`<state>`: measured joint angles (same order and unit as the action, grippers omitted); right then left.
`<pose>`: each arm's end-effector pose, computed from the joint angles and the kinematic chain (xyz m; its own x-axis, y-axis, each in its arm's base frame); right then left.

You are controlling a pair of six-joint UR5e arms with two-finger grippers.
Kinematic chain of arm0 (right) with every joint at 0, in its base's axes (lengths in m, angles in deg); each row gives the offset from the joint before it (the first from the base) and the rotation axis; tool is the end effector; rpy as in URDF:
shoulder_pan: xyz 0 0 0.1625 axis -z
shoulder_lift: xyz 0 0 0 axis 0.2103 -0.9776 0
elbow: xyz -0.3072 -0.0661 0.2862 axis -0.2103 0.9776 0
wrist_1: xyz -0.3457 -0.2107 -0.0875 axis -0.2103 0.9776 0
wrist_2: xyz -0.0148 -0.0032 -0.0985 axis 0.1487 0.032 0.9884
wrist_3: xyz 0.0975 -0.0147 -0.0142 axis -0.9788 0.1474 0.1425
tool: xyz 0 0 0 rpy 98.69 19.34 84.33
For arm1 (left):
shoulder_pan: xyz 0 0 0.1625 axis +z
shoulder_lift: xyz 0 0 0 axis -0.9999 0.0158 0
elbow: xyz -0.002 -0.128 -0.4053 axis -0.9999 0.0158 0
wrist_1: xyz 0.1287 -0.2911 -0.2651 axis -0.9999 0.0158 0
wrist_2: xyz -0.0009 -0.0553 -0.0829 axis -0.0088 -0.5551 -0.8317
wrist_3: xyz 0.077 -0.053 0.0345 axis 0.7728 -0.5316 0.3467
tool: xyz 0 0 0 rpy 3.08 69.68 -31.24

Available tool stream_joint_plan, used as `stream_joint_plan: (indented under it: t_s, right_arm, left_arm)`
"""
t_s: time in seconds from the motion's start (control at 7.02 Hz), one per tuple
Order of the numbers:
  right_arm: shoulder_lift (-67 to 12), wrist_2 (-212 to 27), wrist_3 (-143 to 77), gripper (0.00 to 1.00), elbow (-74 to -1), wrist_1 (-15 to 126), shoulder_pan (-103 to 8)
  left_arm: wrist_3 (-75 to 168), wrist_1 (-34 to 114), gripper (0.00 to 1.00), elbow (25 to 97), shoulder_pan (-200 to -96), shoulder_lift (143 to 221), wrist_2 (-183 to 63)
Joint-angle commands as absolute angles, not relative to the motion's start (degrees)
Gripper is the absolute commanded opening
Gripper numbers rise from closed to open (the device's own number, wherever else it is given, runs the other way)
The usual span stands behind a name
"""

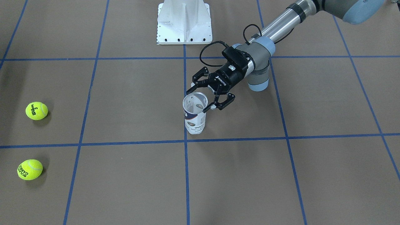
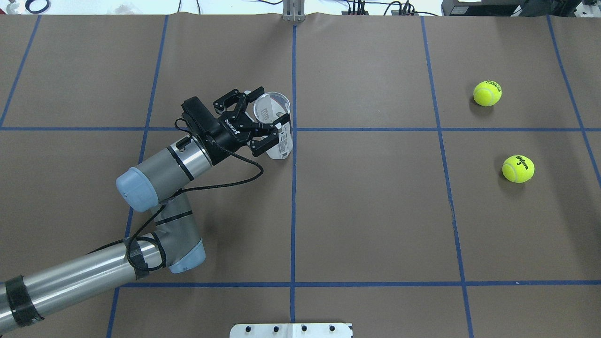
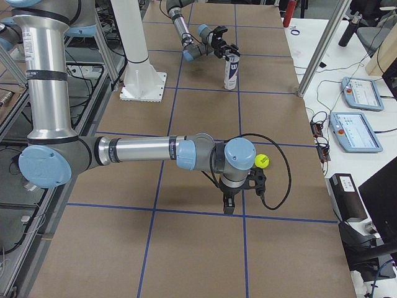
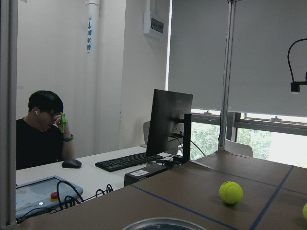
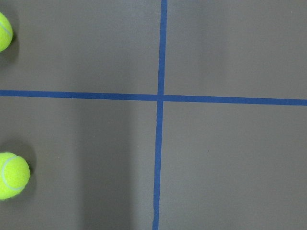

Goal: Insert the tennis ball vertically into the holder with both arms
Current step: 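Lift the can with the left gripper and tilt it upright, then set the can upright on the table and open the left gripper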

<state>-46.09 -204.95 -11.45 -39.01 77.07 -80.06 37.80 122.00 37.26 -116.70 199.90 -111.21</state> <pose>0.0814 -0.4951 0.6225 0.7005 -0.0245 0.7132 0.0229 0.9997 0.0119 0.5124 -0.4520 0.2656 0.4178 0.7687 -0.4843 0.7065 0.0602 0.7051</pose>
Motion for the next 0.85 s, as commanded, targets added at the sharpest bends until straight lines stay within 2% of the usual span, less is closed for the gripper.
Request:
stream_joint_plan:
  t_s: [0.0,0.28,0.57,0.71]
  right_arm:
    - [-46.1,-205.0,-11.5,0.99,-39.0,77.1,-80.1]
    - [-46.0,-205.0,-11.5,0.99,-39.0,77.1,-80.1]
    - [-46.1,-205.0,-11.5,0.99,-39.8,77.1,-80.1]
    - [-46.2,-204.9,-11.5,0.99,-41.6,77.1,-80.1]
  left_arm:
    - [37.8,121.9,0.99,37.3,-116.7,199.9,-111.1]
    - [37.3,121.8,0.99,39.9,-116.7,200.4,-111.1]
    - [37.3,116.7,0.99,46.4,-118.1,199.6,-111.4]
    - [37.2,109.2,0.99,53.3,-118.6,196.1,-111.8]
